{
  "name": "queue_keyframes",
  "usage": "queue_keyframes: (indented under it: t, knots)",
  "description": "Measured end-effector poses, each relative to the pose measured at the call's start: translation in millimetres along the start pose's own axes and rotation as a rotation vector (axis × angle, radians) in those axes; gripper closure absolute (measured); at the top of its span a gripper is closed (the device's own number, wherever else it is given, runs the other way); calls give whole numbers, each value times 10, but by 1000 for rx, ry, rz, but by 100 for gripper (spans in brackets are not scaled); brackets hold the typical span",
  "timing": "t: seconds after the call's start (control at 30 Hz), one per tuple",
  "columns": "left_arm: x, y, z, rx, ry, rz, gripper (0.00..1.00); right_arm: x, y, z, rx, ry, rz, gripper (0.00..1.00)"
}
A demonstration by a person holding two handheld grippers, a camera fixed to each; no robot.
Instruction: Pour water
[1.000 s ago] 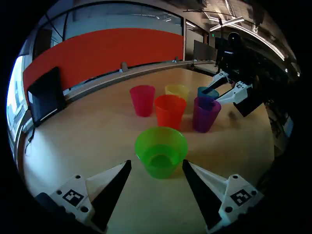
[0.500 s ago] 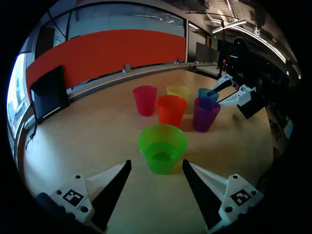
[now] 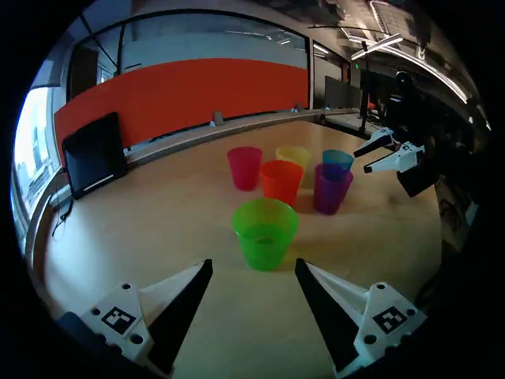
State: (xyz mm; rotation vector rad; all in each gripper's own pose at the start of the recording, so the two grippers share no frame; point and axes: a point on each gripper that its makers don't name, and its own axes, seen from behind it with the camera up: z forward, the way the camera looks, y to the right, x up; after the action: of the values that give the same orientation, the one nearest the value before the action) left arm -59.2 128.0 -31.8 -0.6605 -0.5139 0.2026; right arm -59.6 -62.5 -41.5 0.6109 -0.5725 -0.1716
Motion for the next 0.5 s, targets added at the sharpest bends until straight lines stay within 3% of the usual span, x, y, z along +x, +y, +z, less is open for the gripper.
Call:
queue_keyframes:
  t: [0.2,0.5]
  knots:
    - [174,-47,-181,54,72,-5,3,100,33,-222,-53,67,19,0]
    - [433,-256,-441,176,195,-18,3,356,100,-460,-142,179,39,0]
